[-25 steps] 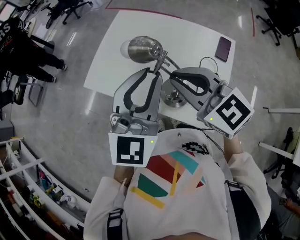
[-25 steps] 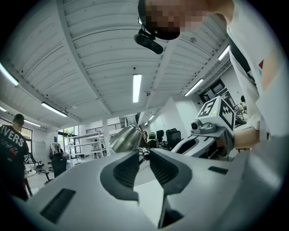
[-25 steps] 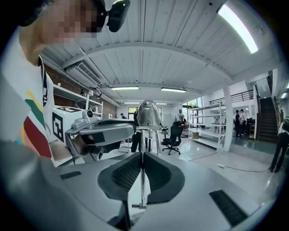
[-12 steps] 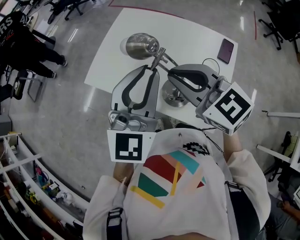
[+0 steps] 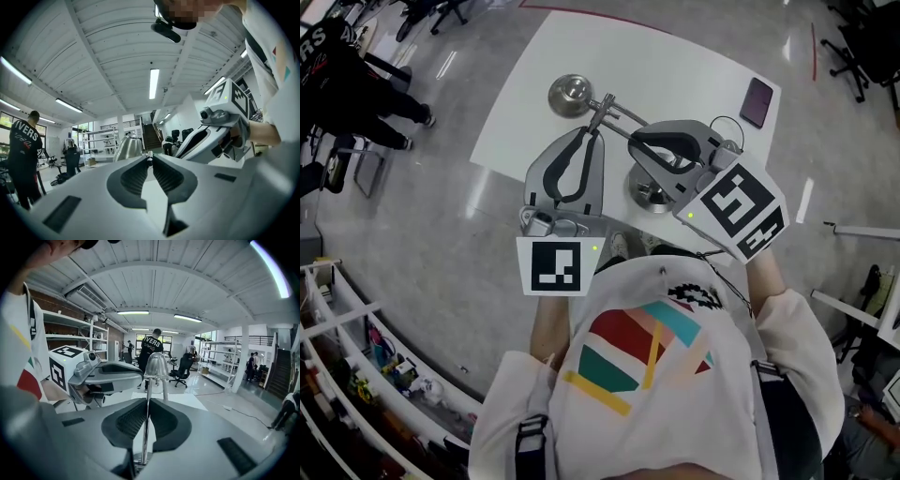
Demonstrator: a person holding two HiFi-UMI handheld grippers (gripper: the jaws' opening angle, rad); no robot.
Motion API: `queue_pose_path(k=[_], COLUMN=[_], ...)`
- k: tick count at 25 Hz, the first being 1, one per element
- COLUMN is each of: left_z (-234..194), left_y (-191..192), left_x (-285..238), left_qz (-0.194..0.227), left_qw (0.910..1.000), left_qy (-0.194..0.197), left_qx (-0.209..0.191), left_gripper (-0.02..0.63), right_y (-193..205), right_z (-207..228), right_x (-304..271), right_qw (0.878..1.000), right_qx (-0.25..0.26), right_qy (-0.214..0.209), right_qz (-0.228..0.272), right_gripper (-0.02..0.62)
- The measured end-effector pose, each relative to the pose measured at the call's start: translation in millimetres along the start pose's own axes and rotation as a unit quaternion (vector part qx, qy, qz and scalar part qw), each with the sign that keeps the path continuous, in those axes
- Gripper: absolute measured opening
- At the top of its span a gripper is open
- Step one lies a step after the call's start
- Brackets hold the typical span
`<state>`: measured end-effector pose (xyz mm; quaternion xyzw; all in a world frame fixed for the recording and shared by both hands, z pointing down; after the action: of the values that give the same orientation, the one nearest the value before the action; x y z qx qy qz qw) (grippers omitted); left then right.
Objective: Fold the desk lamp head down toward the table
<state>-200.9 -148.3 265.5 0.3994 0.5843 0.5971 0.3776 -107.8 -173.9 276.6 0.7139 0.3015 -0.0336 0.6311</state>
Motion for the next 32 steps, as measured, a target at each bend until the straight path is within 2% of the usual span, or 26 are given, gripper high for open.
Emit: queue_pose_path(k=[3,7,9,10,13,17,20,25,29,32], left_z=[-15.0,-34.3,-41.3,-44.7,-51.8,-49.5,-44.5,-36.2,-28.7,-25.7], left_y=[13.4,46.6,67.4,79.2,110.7,139.6,157.1,172.5,177.9,186.1], left_x=[-2.0,-5.2,-7.2,-7.6,-7.8,-10.8,-14.2,-14.8,-16.6,-16.5], left_qz=[-0.012,-0.046,-0.063,-0.070,-0.084,-0.110,-0.130,-0.158,-0.182,-0.195], left_qw=[0.9996,0.9975,0.9960,0.9951,0.9923,0.9889,0.9864,0.9841,0.9810,0.9779], left_qy=[-0.004,-0.012,-0.016,-0.015,-0.005,0.013,0.026,0.043,0.064,0.074], left_qx=[0.024,0.053,0.061,0.067,0.092,0.098,0.098,0.069,0.021,0.015], left_gripper=[0.084,0.084,0.084,0.084,0.084,0.084,0.084,0.084,0.086,0.086], right_y=[0.7,3.7,1.8,0.5,4.7,30.6,47.0,66.5,81.0,94.1], right_z=[0.1,-5.2,-1.0,4.3,23.7,38.7,42.4,42.9,54.4,61.9], right_x=[-12.8,-22.5,-16.4,-11.4,2.9,11.3,10.5,4.3,0.7,-1.8], right_qw=[1.000,0.994,0.992,0.992,0.995,0.995,0.994,0.993,0.984,0.976], right_qx=[0.014,0.106,0.123,0.115,0.041,-0.009,-0.029,-0.050,-0.083,-0.108], right_qy=[-0.005,0.021,0.038,0.048,0.077,0.094,0.101,0.099,0.143,0.172], right_qz=[-0.007,-0.029,-0.012,0.007,0.048,0.001,-0.026,-0.049,-0.062,-0.074], right_gripper=[0.037,0.037,0.037,0.037,0.037,0.037,0.037,0.037,0.037,0.037])
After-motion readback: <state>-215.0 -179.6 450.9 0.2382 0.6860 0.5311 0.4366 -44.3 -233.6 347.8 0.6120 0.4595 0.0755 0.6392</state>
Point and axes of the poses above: the fingertips, and each gripper's own axes: x backward along the fingers, z to its right, y out of its underside, the point moved 5 cm from there along x, backward along the fingers, and after that the axes turned 7 degrees about x, right-handed, at the moved point
